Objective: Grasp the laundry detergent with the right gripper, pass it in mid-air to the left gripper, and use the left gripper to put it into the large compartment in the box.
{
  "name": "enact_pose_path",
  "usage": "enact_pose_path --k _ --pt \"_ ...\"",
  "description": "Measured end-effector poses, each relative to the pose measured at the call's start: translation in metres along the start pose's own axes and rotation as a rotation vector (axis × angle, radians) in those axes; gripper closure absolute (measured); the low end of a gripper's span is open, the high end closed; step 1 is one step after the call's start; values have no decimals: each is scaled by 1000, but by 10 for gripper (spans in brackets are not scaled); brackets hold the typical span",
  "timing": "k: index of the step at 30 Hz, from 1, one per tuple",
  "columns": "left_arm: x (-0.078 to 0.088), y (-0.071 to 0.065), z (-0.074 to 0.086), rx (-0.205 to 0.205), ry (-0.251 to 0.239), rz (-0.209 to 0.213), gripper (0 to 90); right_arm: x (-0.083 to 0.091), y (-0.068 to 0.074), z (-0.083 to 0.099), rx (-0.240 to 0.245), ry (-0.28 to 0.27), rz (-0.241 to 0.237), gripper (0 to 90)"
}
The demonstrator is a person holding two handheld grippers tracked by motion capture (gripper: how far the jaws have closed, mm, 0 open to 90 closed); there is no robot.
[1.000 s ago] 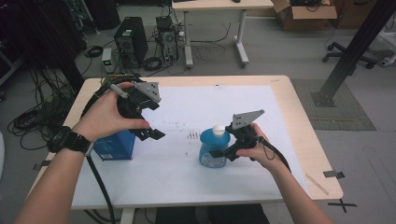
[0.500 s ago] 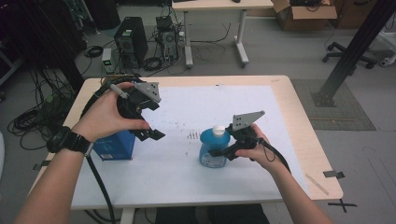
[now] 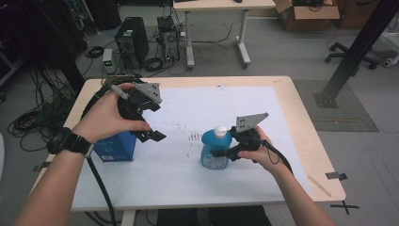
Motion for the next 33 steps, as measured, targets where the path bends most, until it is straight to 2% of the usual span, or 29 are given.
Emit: enact_pose_path --k 19,33 --pt "1 1 -1 -2 -1 -1 41 1 2 -1 24 -14 21 400" --pt "2 0 0 -2 0 -1 41 2 -1 -2 22 -20 26 409"
Point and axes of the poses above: each handheld gripper's, and its own axes: x roughly backward along the jaws, z roughly out of its underside, y roughly to its left, the point moved 10 cm from there along -x, roughly forward along the jaws, and after that the axes turned 12 degrees about y, right-handed, at the moved point
